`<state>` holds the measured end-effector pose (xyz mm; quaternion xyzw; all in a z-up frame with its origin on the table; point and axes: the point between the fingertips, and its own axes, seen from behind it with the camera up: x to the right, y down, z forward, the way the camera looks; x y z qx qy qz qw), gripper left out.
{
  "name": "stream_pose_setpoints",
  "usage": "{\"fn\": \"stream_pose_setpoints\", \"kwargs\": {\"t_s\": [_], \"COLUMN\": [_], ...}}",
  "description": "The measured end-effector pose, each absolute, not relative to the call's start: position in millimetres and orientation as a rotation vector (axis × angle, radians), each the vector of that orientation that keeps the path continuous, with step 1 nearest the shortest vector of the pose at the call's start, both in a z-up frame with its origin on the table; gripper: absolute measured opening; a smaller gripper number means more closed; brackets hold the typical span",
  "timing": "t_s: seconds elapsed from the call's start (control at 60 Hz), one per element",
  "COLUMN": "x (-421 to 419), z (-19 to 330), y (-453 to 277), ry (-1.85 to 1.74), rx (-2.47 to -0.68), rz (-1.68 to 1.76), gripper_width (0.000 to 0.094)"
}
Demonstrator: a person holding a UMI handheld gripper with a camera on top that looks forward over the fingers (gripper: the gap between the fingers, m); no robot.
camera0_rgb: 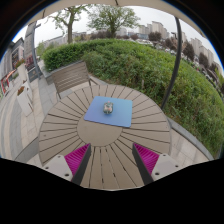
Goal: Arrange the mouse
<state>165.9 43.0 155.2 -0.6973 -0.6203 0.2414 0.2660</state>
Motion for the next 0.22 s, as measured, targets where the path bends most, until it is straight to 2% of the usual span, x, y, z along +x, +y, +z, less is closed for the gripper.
{"fn": "stream_pose_setpoints", "kwargs": {"t_s": [0.217], "x": [175], "z": [161], "y": [56], "ry": [-1.663], "rx": [-1.834], "rz": [0.629], "gripper_width": [0.0850]}}
